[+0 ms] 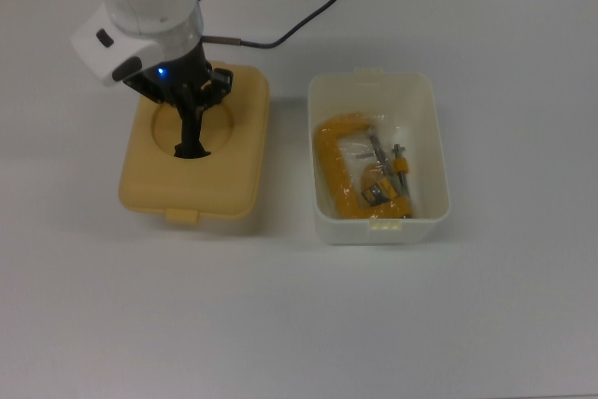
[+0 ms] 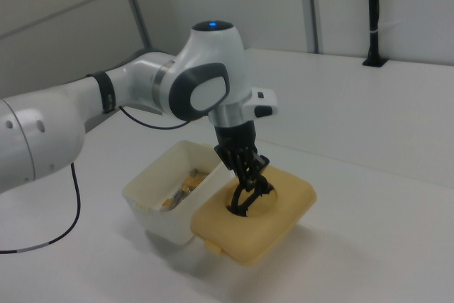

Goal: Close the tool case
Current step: 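Lift the tan lid by its handle off the table, then carry the lid over the white box and lower it onto the rim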

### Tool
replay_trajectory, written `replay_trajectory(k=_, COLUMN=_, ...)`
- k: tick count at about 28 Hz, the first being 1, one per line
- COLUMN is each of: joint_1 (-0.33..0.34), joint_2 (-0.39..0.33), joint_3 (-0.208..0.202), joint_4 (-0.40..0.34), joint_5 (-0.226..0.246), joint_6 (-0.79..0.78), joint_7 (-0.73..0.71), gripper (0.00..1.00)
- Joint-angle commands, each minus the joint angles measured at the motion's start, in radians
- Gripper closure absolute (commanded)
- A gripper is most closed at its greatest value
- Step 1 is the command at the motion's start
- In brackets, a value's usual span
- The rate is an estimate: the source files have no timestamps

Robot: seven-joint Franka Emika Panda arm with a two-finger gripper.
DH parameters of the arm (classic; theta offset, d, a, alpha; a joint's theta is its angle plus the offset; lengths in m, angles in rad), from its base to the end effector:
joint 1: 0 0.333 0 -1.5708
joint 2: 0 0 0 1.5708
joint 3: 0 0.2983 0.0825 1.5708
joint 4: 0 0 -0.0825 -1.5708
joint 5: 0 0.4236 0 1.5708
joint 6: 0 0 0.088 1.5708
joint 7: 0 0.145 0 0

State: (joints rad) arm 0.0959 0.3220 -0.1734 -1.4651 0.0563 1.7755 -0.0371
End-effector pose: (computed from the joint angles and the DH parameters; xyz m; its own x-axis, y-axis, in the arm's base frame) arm 0.6892 -0.0348 0.4363 0.9990 -0.0435 -0.0068 -0.0435 -0.9991 -0.0007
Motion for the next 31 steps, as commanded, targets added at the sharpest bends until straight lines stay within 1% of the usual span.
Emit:
replay_trajectory(k=1, joint_1=0.002, joint_2=-0.02, joint_3=0.005, joint_4=0.034, joint_5=0.019, joint_6=-0.037, joint_7=-0.006, gripper=1.0)
replay_trajectory(k=5, joint_1=0.01, joint_2=-0.018, joint_3=0.008, joint_4=0.068, joint_5=0.014, joint_6=-0.042, joint_7=0.042, gripper=1.0)
replay_trajectory(k=7, joint_1=0.018, joint_2=-0.018, joint_3=0.008, joint_4=0.077, joint_5=0.014, joint_6=-0.042, joint_7=0.054, gripper=1.0)
replay_trajectory(k=10, joint_1=0.019, joint_2=-0.018, joint_3=0.02, joint_4=0.078, joint_5=0.013, joint_6=-0.042, joint_7=0.072, gripper=1.0)
replay_trajectory(k=14, joint_1=0.018, joint_2=-0.018, joint_3=0.071, joint_4=0.085, joint_5=0.004, joint_6=-0.042, joint_7=0.106, gripper=1.0)
replay_trajectory(k=15, joint_1=0.019, joint_2=-0.018, joint_3=0.089, joint_4=0.085, joint_5=0.0, joint_6=-0.042, joint_7=0.121, gripper=1.0)
replay_trajectory(k=17, joint_1=0.019, joint_2=-0.018, joint_3=0.11, joint_4=0.086, joint_5=-0.006, joint_6=-0.042, joint_7=0.14, gripper=1.0)
replay_trajectory(k=19, joint_1=0.019, joint_2=-0.02, joint_3=0.133, joint_4=0.086, joint_5=-0.021, joint_6=-0.042, joint_7=0.158, gripper=1.0)
replay_trajectory(k=20, joint_1=0.019, joint_2=-0.018, joint_3=0.158, joint_4=0.086, joint_5=-0.036, joint_6=-0.042, joint_7=0.178, gripper=1.0)
replay_trajectory(k=22, joint_1=0.018, joint_2=-0.018, joint_3=0.179, joint_4=0.086, joint_5=-0.049, joint_6=-0.042, joint_7=0.198, gripper=1.0)
replay_trajectory(k=24, joint_1=0.018, joint_2=-0.018, joint_3=0.192, joint_4=0.086, joint_5=-0.058, joint_6=-0.042, joint_7=0.213, gripper=1.0)
replay_trajectory(k=26, joint_1=0.019, joint_2=-0.018, joint_3=0.218, joint_4=0.101, joint_5=-0.067, joint_6=-0.044, joint_7=0.235, gripper=1.0)
replay_trajectory(k=31, joint_1=0.019, joint_2=-0.018, joint_3=0.262, joint_4=0.115, joint_5=-0.09, joint_6=-0.057, joint_7=0.27, gripper=1.0)
